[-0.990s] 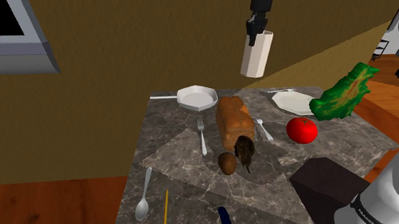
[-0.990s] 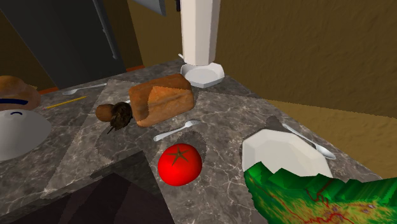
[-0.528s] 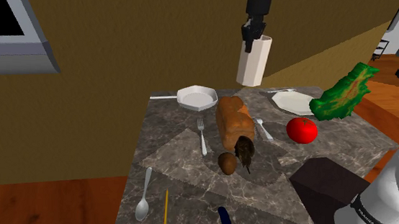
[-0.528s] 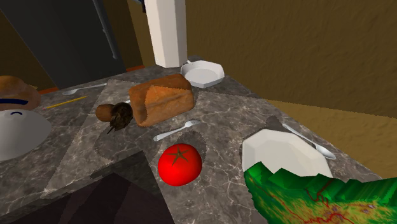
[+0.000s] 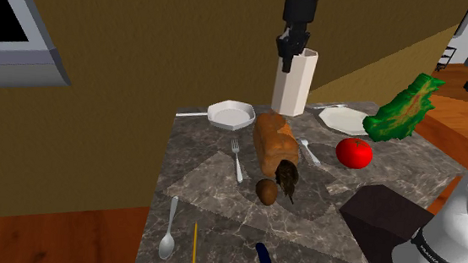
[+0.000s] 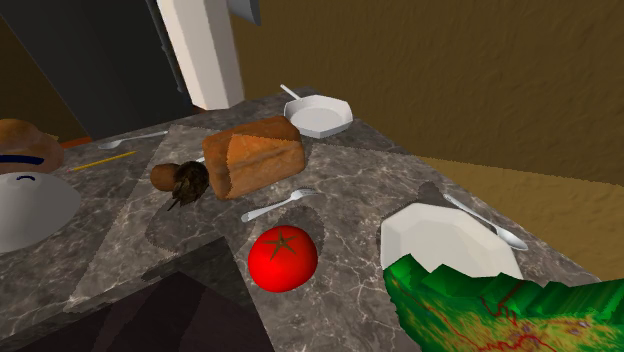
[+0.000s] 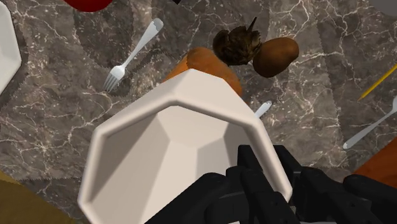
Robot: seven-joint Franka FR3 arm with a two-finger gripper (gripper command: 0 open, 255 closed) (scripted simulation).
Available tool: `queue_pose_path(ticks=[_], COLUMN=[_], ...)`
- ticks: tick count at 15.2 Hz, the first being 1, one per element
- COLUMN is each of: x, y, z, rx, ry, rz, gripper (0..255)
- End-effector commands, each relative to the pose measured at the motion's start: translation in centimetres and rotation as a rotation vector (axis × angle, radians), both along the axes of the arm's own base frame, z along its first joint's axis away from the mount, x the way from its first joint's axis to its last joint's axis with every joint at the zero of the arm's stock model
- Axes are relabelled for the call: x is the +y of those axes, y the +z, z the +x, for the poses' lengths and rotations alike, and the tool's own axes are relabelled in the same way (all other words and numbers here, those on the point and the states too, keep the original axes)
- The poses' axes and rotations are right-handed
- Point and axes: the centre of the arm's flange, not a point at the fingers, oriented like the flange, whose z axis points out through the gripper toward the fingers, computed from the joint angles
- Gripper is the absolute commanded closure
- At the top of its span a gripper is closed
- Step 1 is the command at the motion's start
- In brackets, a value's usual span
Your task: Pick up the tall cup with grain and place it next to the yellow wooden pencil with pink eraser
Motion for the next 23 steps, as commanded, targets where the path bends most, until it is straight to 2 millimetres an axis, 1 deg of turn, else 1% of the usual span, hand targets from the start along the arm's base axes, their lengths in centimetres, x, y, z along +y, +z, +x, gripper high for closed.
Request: queue_pose_path(ticks=[1,21,22,23], x=[2.2,24.7,26.3,26.3], y=[0.3,0.4,0.4,-0.1], z=[-1.4,-15.3,-16.3,-16.3], rx=[-0.001,-0.001,-0.001,-0.001], ry=[-0.001,-0.001,-0.001,-0.001], rz=[0.000,0.000,0.000,0.000], gripper=[255,255,255,255])
